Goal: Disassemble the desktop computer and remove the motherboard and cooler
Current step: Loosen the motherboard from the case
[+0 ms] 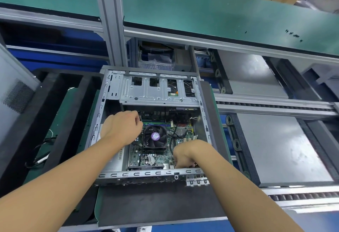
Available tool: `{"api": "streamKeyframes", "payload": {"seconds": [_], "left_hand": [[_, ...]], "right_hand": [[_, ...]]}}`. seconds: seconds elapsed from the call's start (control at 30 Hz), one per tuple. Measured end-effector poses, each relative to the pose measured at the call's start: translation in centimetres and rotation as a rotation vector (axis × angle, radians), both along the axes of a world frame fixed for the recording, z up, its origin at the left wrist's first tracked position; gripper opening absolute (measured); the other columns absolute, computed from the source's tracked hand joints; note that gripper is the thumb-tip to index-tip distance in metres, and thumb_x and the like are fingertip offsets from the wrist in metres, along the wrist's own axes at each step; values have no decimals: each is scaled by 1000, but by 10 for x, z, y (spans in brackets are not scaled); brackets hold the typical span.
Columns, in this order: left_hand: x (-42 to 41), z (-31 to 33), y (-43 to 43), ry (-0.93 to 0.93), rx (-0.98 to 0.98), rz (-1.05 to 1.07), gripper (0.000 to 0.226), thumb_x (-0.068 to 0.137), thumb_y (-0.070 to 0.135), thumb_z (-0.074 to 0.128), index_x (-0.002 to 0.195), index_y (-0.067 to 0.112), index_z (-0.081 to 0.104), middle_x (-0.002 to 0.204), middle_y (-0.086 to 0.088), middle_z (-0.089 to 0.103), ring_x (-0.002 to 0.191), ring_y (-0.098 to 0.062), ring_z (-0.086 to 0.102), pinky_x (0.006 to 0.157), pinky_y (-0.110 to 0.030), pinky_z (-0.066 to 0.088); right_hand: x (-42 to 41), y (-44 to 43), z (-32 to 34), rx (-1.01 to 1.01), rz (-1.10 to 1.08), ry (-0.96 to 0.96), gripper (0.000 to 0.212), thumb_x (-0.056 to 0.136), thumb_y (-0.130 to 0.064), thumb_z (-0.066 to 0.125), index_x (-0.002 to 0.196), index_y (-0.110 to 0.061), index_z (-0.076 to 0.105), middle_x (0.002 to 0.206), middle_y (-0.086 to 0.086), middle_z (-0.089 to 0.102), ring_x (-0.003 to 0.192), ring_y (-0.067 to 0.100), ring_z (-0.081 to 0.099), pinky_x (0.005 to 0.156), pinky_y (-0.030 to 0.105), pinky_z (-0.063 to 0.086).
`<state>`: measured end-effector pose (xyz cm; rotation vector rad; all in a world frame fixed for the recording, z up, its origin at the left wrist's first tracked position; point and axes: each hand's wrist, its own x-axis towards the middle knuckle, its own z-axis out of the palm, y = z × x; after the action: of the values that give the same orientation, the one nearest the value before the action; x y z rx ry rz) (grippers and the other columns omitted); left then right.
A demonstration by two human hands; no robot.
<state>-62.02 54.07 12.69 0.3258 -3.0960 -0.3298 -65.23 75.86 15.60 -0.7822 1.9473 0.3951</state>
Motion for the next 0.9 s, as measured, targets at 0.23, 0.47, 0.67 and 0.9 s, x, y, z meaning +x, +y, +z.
{"api": "streamKeyframes", "payload": {"seconds": [0.23, 0.47, 0.67, 0.9], "left_hand": [[1, 3, 2, 13, 5, 20, 22, 91, 37, 35, 85, 35, 56, 70, 16, 54, 61, -5, 49, 49, -26, 27], [1, 3, 2, 11, -3, 37, 22, 91, 38, 35, 87, 35, 57, 69, 16, 54, 58, -5, 47, 47, -25, 25], [1, 3, 1, 7, 16, 54, 23, 90, 39, 35, 86, 35, 57, 66, 17, 53, 57, -1, 45, 48, -26, 27], [2, 5, 3, 10, 27, 59, 23, 92, 38, 35, 87, 35, 57, 67, 17, 55, 57, -1, 47, 48, -25, 30]], "right_hand": [[18, -17, -16, -145, 261, 280, 19, 98, -14, 54, 113, -5, 63, 106, 9, 66, 93, 32, 65, 69, 40, 50], [18, -28, -20, -155, 399, 238, 29, 97, 0, 42, 121, -4, 58, 95, 11, 62, 81, 31, 59, 63, 42, 50], [17, -31, -24, -166, 487, 218, 44, 101, -3, 37, 142, -16, 47, 118, 15, 63, 103, 37, 62, 73, 41, 49], [8, -12, -18, -394, 366, 150, 33, 96, -14, 49, 128, -20, 54, 98, 13, 67, 75, 28, 53, 66, 34, 41]]}}
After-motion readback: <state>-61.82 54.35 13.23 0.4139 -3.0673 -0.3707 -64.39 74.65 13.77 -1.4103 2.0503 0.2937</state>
